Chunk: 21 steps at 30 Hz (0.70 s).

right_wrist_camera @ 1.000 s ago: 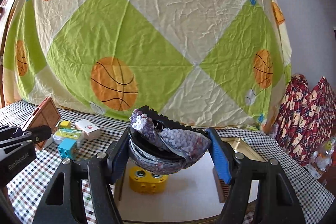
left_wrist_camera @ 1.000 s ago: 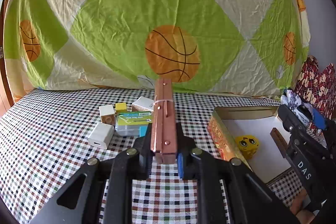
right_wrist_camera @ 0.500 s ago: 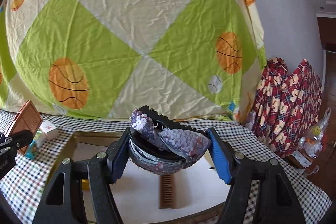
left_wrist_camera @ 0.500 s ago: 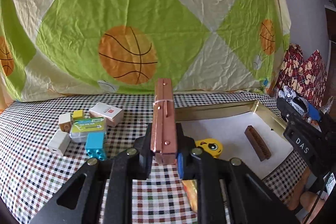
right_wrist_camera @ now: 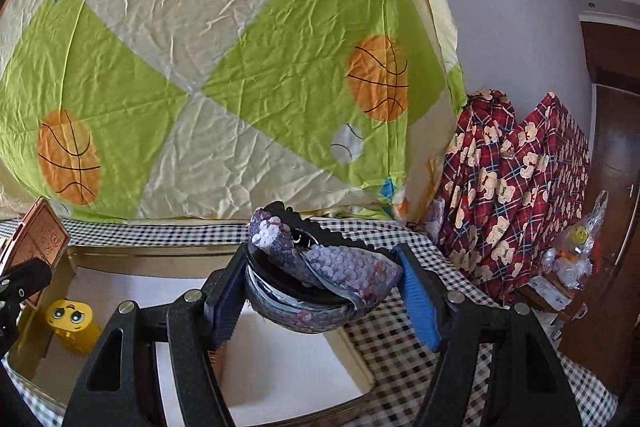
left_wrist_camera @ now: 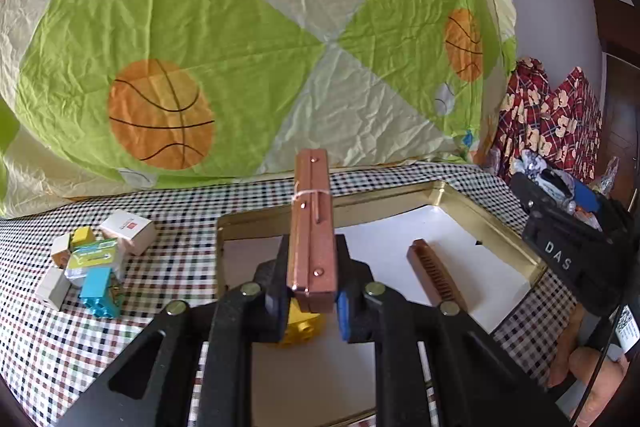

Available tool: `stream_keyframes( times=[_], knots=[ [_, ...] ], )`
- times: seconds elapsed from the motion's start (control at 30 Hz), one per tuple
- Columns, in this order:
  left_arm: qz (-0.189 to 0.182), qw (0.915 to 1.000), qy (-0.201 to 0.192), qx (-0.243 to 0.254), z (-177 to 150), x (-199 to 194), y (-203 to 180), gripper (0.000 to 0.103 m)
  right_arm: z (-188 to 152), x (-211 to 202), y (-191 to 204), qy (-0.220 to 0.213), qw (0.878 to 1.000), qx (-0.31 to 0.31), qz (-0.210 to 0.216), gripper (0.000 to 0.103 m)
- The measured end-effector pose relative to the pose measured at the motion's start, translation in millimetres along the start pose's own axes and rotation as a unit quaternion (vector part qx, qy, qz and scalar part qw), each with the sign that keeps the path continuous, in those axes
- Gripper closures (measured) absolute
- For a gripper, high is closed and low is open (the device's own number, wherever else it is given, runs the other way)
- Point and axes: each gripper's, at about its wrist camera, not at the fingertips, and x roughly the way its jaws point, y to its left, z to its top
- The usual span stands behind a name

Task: Organize rigid objects
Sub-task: 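Carry the pouch and the brown box over the tray with both tools, then lower the brown box into the tray and open the left tool while the right tool drops the pouch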

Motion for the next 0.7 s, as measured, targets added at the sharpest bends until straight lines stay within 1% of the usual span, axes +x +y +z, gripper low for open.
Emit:
stream_keyframes(
  times=[0.17, 0.4, 0.53, 0.7],
  knots=[
    [0.0, 0.9999, 0.007, 0.015, 1.7, 9.6, -23.0, 0.087, -2.5, 11.2, -9.1, 0.012, 1.0, -0.012, -0.002, 0.032],
    [0.007, 0.9991, 0.034, 0.024, -3.6, 25.9, -43.2, 0.087, -6.1, 27.2, -6.8, 0.041, 0.999, -0.035, 0.008, 0.032],
    [0.018, 0.998, 0.05, 0.034, -7.9, 34.8, -50.5, 0.087, -7.3, 32.9, -5.8, 0.057, 0.998, -0.038, 0.006, 0.032],
    [0.025, 0.9965, 0.075, 0.028, -9.2, 42.7, -51.5, 0.087, -9.1, 44.1, -4.9, 0.089, 0.995, -0.035, 0.031, 0.032]
  ],
)
